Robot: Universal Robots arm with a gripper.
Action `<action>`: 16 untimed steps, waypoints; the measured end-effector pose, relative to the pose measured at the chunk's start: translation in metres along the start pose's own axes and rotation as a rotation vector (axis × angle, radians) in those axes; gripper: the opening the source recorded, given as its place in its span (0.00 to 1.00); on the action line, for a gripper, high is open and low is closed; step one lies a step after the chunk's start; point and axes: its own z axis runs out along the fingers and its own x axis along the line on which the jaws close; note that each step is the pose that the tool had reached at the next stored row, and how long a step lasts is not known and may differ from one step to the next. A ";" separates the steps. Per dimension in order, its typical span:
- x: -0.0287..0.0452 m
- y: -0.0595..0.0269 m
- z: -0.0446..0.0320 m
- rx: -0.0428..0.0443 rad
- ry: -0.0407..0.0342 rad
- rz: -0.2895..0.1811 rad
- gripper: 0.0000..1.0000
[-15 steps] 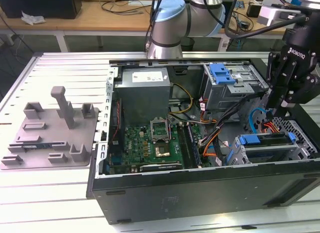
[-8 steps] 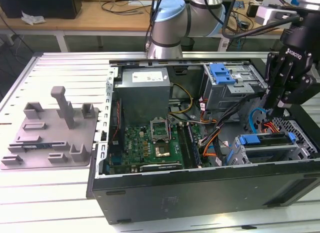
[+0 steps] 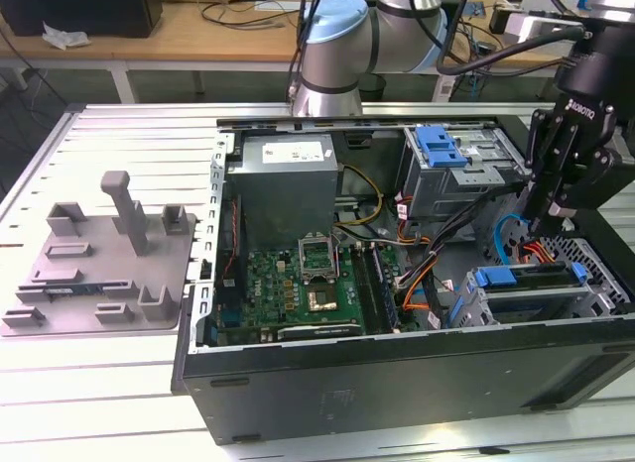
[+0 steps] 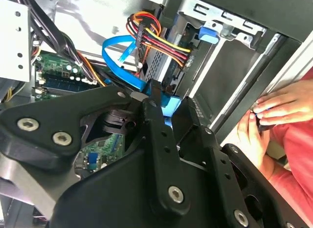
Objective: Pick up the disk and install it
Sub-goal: 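Insert the second disk wire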
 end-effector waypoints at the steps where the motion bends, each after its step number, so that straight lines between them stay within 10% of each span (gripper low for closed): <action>1: -0.0012 0.0001 0.0001 0.0026 0.0031 -0.006 0.36; 16: -0.0029 -0.0013 0.0030 0.0094 0.0106 -0.023 0.36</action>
